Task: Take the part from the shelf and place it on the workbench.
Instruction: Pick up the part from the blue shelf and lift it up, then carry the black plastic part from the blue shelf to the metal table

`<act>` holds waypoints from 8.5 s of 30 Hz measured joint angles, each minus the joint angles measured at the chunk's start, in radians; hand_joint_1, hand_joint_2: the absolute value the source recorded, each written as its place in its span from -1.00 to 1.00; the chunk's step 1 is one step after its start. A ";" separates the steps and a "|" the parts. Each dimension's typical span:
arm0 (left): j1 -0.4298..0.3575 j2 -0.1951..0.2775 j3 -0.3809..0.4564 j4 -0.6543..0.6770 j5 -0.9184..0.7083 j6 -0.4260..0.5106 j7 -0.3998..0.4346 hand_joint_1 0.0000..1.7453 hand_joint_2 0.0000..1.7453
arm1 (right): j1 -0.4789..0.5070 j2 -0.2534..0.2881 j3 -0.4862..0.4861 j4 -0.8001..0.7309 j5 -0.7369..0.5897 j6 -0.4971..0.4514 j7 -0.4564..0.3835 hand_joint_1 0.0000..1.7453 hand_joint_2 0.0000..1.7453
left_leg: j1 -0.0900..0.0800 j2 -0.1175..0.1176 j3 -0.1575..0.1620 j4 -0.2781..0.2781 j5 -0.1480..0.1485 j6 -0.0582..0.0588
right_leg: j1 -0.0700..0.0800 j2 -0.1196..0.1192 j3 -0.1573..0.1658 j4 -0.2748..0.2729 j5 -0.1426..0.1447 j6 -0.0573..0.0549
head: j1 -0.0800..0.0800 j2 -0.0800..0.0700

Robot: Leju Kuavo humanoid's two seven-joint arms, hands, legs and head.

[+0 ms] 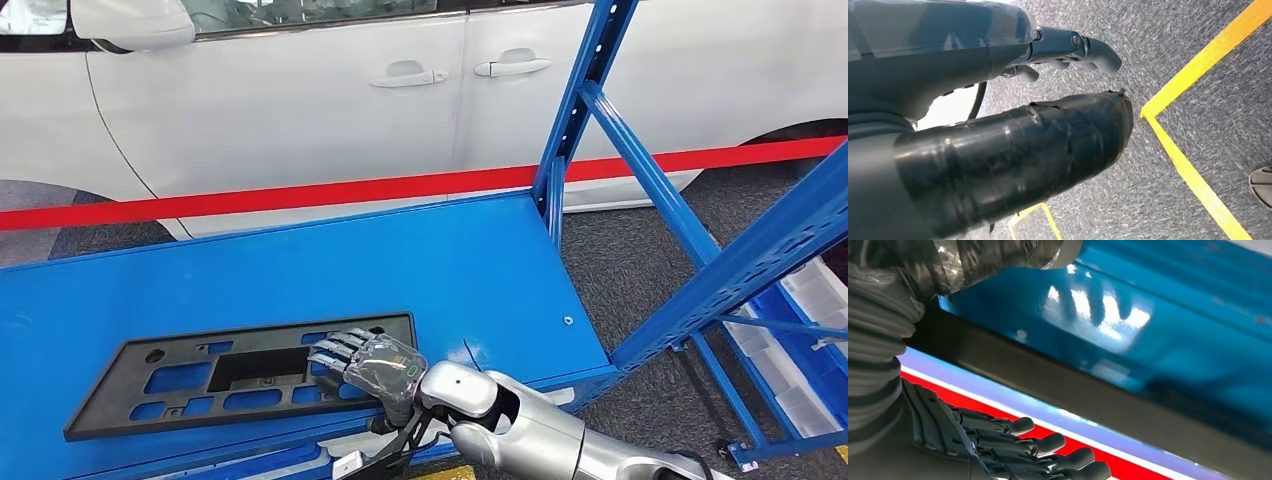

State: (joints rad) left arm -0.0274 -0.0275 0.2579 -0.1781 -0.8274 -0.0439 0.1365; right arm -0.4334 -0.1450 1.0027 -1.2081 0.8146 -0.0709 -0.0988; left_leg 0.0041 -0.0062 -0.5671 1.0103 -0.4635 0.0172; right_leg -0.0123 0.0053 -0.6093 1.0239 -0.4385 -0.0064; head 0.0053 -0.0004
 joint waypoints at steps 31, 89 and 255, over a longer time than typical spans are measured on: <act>0.001 -0.001 0.067 0.000 -0.001 0.009 -0.002 -1.00 -1.00 | -0.036 0.079 -0.104 0.157 0.288 -0.144 0.183 1.00 1.00 | 0.000 0.000 0.000 0.000 0.000 0.000 | 0.000 0.000 0.000 0.000 0.000 0.000 | 0.000 0.000; 0.003 -0.005 0.167 0.000 -0.005 0.047 -0.002 -1.00 1.00 | 0.112 -0.091 -0.312 -0.508 0.058 -0.178 -0.119 1.00 1.00 | 0.013 0.002 -0.068 0.034 0.041 -0.028 | -0.017 0.003 0.042 0.034 -0.064 -0.001 | 0.000 0.000; 0.000 -0.108 0.248 -0.001 -0.109 -0.038 0.067 -1.00 1.00 | 0.208 -0.258 -0.269 -0.692 -0.038 -0.082 -0.073 1.00 1.00 | -0.017 0.079 -0.027 0.019 0.011 0.008 | 0.008 -0.117 0.063 -0.001 -0.061 0.001 | 0.002 0.000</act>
State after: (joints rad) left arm -0.0274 -0.1350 0.5055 -0.1789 -0.9368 -0.0822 0.2032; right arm -0.2254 -0.4031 0.7341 -1.9005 0.7762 -0.1524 -0.1721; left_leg -0.0133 0.0727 -0.5939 1.0289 -0.4524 0.0251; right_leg -0.0043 -0.1113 -0.5459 1.0233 -0.4991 -0.0054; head 0.0069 -0.0004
